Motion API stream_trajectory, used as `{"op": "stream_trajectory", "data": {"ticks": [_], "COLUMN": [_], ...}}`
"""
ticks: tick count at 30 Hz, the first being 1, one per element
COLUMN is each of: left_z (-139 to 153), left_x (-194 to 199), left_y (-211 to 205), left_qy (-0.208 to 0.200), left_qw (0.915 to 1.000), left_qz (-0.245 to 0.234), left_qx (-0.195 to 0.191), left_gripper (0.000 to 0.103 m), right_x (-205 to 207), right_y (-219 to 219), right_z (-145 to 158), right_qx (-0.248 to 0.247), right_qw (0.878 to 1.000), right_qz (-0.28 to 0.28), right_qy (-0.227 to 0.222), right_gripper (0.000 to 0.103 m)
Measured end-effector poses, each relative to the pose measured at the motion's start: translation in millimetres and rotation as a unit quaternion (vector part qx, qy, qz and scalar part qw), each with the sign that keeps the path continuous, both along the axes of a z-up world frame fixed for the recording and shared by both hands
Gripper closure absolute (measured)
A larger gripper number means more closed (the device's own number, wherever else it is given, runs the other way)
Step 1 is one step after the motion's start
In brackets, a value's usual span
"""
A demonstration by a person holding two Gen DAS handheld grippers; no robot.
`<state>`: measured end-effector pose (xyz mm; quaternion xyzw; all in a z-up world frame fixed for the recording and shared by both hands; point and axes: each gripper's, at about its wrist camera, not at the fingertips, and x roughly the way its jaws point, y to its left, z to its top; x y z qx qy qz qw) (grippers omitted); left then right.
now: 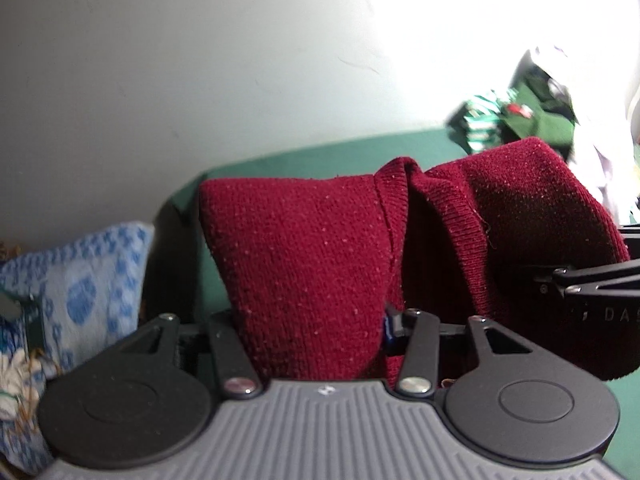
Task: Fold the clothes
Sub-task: 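Lift the folded red sweater with both grippers and carry it toward the wall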
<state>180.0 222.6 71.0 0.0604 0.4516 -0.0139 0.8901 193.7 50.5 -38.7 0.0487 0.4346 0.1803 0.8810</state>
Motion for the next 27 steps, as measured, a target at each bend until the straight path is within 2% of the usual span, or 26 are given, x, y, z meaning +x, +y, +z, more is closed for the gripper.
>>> {"op": "stream_trajectory", "data": {"ticks": [8, 14, 27], "left_z": [-7.4, -19.2, -65.0], "left_x": [60.9, 92.7, 139.6], "left_y": [15.5, 28.3, 56.1], "left_qy": [-0.035, -0.042, -0.036], "left_qw": [0.9991, 0.9985, 0.9978], "left_qz": [0.023, 0.035, 0.053], "left_qx": [0.003, -0.002, -0.013], "left_gripper": [0.053, 0.053, 0.052], "right_x": [54.8, 87.8, 140.3], "right_y": [20.6, 29.2, 47.5], "right_z": [-0.1, -6.3, -50.0], "right_qx": [-0.016, -0.018, -0.03], "right_qw": [0.999, 0.998, 0.998], "right_qz": [-0.031, -0.032, -0.02], "right_qy": [-0.032, -0.046, -0.054], "right_gripper": [0.059, 0.059, 0.059]}}
